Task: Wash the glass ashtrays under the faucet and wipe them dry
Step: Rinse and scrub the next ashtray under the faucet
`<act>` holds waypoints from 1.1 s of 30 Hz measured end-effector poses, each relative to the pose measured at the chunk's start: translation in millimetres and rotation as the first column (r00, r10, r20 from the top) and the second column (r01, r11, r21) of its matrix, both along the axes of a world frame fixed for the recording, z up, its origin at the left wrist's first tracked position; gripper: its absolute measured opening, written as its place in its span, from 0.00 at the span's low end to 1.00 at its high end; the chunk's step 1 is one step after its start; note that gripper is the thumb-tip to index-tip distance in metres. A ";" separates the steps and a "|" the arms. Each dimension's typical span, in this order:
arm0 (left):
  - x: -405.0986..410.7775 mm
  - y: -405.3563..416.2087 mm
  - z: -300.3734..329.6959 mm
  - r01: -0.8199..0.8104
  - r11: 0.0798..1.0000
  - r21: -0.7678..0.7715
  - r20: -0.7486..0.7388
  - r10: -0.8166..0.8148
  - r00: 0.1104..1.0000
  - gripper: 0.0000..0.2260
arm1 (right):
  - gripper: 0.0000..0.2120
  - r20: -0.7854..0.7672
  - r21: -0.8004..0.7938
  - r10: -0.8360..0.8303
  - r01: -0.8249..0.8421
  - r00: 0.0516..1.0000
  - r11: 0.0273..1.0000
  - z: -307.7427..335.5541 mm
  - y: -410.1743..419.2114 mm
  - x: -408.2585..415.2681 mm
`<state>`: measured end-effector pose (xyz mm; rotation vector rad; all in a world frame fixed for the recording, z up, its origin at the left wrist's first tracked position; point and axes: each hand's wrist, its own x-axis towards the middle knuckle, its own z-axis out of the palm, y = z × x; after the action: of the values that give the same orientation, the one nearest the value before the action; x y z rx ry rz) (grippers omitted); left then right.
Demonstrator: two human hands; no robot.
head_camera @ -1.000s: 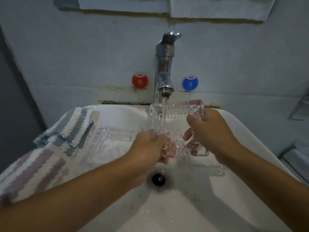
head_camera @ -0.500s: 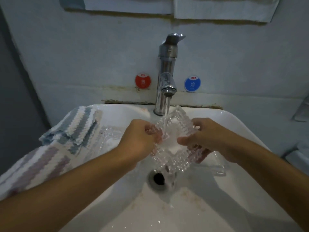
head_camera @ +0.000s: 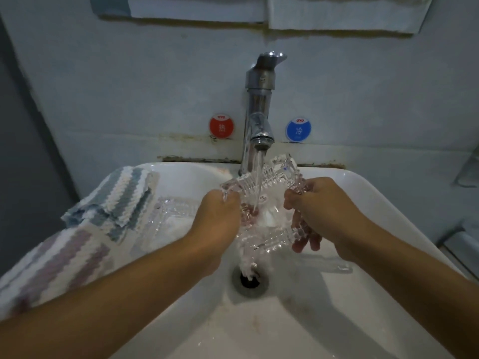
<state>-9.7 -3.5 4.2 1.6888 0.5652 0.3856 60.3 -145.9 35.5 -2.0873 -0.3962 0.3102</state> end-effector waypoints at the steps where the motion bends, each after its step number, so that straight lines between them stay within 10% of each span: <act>1: -0.8 -3.1 -1.6 0.007 0.997 -0.079 0.018 -0.005 1.000 0.14 | 0.10 0.009 0.000 -0.002 0.002 1.000 1.000 0.3 0.4 -1.7; 5: -1.8 -9.1 -3.2 -0.049 0.955 -0.293 0.085 0.077 0.993 0.16 | 0.07 -0.029 -0.040 0.041 -0.042 0.999 0.998 -0.1 3.4 -7.6; 20: 3.7 -11.6 -8.9 0.074 0.995 0.067 0.079 -0.079 0.994 0.07 | 0.08 0.014 0.055 -0.097 0.096 0.995 0.994 3.0 1.2 -1.7; 27: 7.6 -7.2 -7.5 0.052 0.943 0.328 0.005 -0.057 0.998 0.20 | 0.07 0.056 0.022 -0.119 0.118 0.991 0.993 6.5 2.8 -7.6; 33: 1.7 -13.8 -12.1 0.214 0.944 -0.251 0.022 -0.215 0.976 0.07 | 0.11 0.101 0.020 -0.174 0.173 0.980 0.985 6.9 1.1 -3.5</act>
<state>-8.0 -17.3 -7.9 1.4869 0.4098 0.1437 56.7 -144.8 42.4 -2.1154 -0.2733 0.0972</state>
